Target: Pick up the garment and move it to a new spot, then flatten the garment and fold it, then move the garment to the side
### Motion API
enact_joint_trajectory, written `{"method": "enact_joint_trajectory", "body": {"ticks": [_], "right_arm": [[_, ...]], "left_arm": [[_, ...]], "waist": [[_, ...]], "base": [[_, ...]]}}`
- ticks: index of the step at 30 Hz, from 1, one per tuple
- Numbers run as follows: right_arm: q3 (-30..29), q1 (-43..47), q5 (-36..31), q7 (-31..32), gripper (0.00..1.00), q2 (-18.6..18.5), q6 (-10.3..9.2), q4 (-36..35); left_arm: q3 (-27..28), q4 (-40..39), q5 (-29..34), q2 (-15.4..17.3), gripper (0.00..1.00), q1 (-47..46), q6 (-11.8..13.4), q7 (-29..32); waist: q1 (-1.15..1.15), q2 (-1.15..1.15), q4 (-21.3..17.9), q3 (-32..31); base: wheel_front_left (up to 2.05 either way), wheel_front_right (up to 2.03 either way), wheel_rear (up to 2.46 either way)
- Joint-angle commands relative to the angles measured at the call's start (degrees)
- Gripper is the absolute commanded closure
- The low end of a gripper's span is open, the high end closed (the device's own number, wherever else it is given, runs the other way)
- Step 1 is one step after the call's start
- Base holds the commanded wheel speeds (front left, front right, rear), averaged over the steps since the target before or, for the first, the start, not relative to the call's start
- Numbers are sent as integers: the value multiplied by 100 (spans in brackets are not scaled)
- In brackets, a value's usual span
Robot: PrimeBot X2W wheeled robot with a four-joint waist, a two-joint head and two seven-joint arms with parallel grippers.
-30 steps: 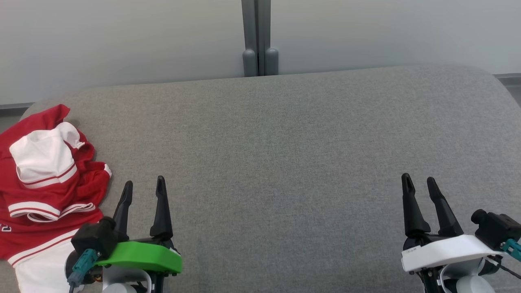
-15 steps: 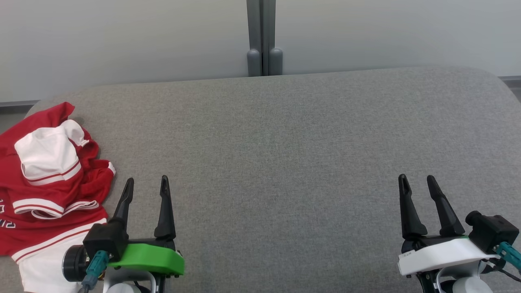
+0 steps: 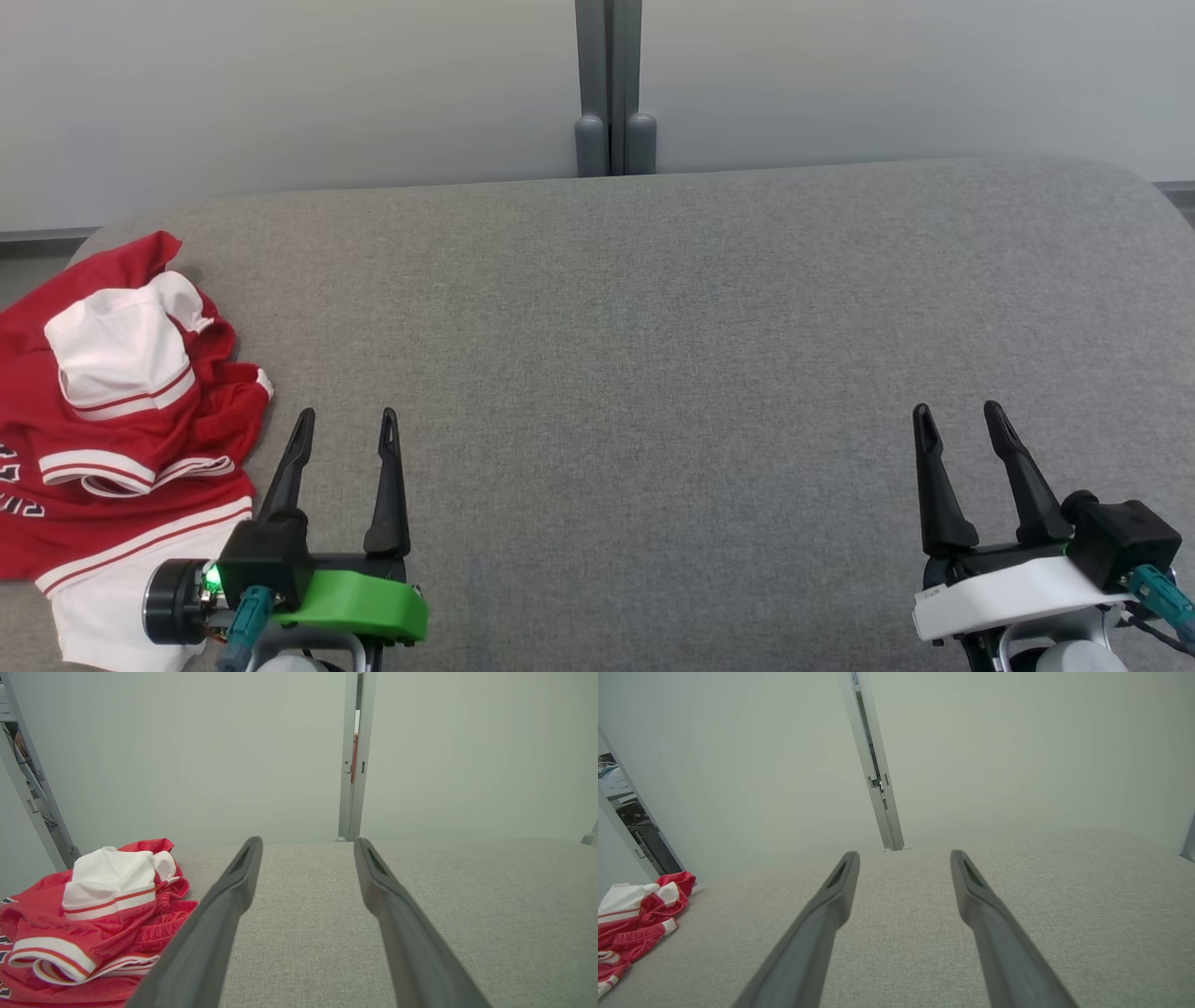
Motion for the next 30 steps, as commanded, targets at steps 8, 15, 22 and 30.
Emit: {"method": "enact_joint_trajectory", "body": {"ticks": [8, 15, 22, 30], "right_arm": [[10, 92, -362, -121, 0, -29, 2, -40], [23, 118, -273, -123, 0, -29, 1, 48], [25, 101, -132, -123, 0, -28, 1, 141], [26, 71, -59, -123, 0, -28, 1, 207]], "left_arm": [[26, 0, 284, 47, 0, 91, 19, -120], [70, 69, 104, 42, 0, 114, -42, -119], [67, 192, -107, 38, 0, 91, -67, -118], [59, 299, -181, 47, 0, 63, -25, -118]], "waist": [[0, 0, 44, -30], [0, 0, 61, -46], [0, 0, 77, -52], [0, 0, 82, -64]], "base": [[0, 0, 0], [0, 0, 0], [0, 0, 0], [0, 0, 0]]}}
